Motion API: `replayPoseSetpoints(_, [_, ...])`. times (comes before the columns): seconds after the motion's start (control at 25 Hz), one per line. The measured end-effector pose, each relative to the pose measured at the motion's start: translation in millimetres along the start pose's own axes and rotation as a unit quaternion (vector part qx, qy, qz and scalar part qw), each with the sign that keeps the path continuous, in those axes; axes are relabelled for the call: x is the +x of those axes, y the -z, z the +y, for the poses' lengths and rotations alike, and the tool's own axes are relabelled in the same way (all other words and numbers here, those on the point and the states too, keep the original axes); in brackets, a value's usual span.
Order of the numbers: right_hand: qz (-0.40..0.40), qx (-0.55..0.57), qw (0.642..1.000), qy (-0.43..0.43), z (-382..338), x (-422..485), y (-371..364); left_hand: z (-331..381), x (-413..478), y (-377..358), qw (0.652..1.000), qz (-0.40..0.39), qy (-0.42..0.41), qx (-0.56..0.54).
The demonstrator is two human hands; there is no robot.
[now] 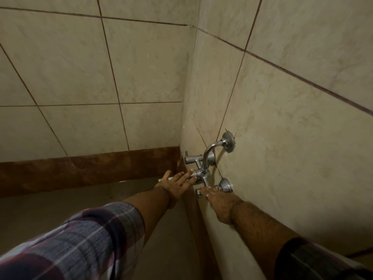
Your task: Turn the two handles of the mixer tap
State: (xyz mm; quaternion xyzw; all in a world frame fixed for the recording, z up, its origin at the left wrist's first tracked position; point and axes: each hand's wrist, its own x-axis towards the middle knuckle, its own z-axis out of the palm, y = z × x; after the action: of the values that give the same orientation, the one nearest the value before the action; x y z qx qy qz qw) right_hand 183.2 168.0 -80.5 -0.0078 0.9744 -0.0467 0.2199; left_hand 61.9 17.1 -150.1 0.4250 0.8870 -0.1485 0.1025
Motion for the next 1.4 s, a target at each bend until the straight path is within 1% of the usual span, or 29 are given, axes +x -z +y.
replayPoseSetpoints(0.04, [0.007, -0.003, 1.0, 0.005, 0.4, 1.2, 0.5, 0.5, -0.5, 0.9, 1.0, 0.006, -0.003, -0.004])
replayPoseSetpoints(0.16, [-0.005, -0.031, 0.999, 0.023, 2.0, 0.9, -1.0, -0.4, 1.1, -1.4, 1.0, 0.006, 0.0, -0.004])
replayPoseSetpoints(0.36, [0.01, -0.03, 0.999, 0.018, 4.2, 0.8, -9.5, -1.4, 0.6, -1.8, 1.0, 0.003, -0.004, -0.001])
replayPoseSetpoints(0.72, [0.009, -0.051, 0.999, 0.014, 3.9, -2.4, -18.7, 0.6, 0.7, -3.8, 1.0, 0.006, 0.0, 0.01])
replayPoseSetpoints(0.88, [0.013, -0.059, 0.998, 0.012, 5.1, -4.6, -24.3, 2.2, -1.9, -3.5, 1.0, 0.023, 0.0, 0.02])
replayPoseSetpoints(1.4, [0.056, -0.093, 0.994, -0.001, 6.1, -8.1, -48.9, 5.8, -3.0, -6.3, 0.999, 0.047, 0.009, 0.013])
